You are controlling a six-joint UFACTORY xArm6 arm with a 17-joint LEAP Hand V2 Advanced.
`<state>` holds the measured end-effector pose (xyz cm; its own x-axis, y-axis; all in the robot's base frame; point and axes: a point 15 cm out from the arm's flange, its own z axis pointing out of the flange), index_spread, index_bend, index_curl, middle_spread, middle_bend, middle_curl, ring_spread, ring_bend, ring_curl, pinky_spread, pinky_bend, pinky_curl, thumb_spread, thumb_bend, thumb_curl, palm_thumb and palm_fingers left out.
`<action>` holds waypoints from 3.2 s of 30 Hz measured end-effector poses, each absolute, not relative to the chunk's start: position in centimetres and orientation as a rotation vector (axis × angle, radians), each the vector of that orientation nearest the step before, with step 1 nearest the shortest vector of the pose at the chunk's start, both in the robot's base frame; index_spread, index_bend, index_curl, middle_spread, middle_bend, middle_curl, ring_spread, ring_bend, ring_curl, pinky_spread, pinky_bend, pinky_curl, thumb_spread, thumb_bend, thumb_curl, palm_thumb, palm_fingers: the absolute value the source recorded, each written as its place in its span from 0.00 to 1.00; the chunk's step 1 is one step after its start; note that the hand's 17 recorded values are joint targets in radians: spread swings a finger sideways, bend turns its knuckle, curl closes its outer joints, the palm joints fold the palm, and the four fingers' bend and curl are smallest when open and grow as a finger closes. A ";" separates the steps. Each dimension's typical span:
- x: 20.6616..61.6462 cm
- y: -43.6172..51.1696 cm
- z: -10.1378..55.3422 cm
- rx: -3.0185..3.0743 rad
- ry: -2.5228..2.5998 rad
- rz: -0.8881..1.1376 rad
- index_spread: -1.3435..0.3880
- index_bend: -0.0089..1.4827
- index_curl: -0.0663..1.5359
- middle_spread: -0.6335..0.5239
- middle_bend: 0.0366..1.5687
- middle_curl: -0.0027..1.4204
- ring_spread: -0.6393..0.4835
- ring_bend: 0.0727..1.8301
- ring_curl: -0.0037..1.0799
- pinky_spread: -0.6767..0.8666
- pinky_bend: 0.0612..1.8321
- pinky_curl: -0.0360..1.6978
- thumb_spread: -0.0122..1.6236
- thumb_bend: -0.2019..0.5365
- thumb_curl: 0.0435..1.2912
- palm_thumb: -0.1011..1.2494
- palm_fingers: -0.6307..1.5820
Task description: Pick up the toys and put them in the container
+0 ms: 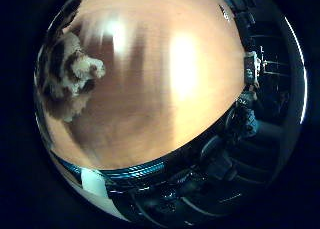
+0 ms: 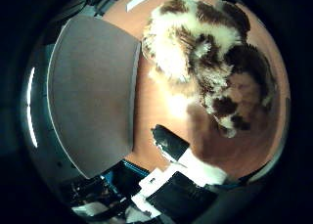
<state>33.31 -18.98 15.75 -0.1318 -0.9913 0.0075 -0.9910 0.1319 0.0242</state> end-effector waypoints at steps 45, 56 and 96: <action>31.8 -14.1 45.3 2.252 -2.178 0.152 0.63 0.71 0.59 0.42 0.84 0.56 0.37 0.73 0.68 0.31 0.69 0.48 0.51 0.25 0.55 0.85 0.77; 32.8 -3.1 47.8 2.393 -2.067 0.157 0.63 0.70 0.61 0.42 0.84 0.56 0.37 0.72 0.71 0.30 0.66 0.52 0.50 0.25 0.59 0.85 0.77; 34.2 12.2 44.4 2.681 -1.908 0.151 0.51 0.25 0.39 0.42 0.36 0.33 0.45 0.45 0.41 0.61 0.41 0.41 0.72 0.25 0.22 0.49 0.41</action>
